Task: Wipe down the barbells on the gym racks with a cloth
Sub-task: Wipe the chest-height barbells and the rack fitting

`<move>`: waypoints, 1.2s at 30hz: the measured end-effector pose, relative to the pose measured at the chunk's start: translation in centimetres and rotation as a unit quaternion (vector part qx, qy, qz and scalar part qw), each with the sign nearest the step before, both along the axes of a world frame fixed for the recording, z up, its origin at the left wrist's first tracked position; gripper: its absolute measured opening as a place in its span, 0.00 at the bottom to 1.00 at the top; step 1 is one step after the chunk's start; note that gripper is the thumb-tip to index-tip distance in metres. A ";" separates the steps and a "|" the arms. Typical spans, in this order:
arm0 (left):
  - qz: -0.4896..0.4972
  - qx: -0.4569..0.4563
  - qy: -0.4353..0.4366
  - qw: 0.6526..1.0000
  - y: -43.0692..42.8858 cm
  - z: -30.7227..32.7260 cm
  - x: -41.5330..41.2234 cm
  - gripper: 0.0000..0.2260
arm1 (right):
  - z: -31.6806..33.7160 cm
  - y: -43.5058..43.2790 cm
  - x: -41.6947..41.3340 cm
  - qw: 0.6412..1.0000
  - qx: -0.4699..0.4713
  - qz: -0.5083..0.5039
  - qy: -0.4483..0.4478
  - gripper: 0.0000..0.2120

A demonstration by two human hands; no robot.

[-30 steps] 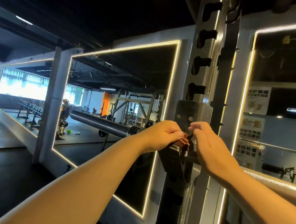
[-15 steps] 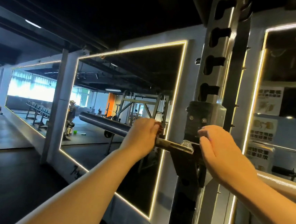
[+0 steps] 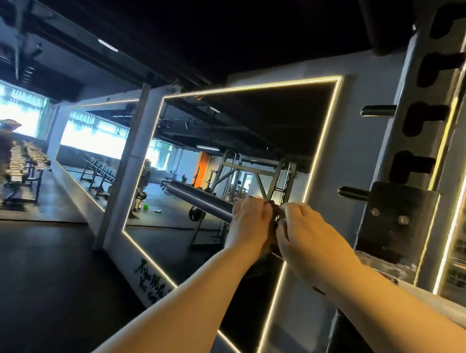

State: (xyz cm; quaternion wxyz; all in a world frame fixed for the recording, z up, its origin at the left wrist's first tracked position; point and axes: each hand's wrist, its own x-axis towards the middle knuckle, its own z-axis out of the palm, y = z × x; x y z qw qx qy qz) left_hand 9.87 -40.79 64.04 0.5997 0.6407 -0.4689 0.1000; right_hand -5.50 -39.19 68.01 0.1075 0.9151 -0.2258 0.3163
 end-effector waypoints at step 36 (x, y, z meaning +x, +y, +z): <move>-0.048 -0.150 0.262 0.952 -2.4 -3.8 -0.8 0.21 | 1.2 -4.6 6.3 0.973 0.008 -0.163 0.161 0.14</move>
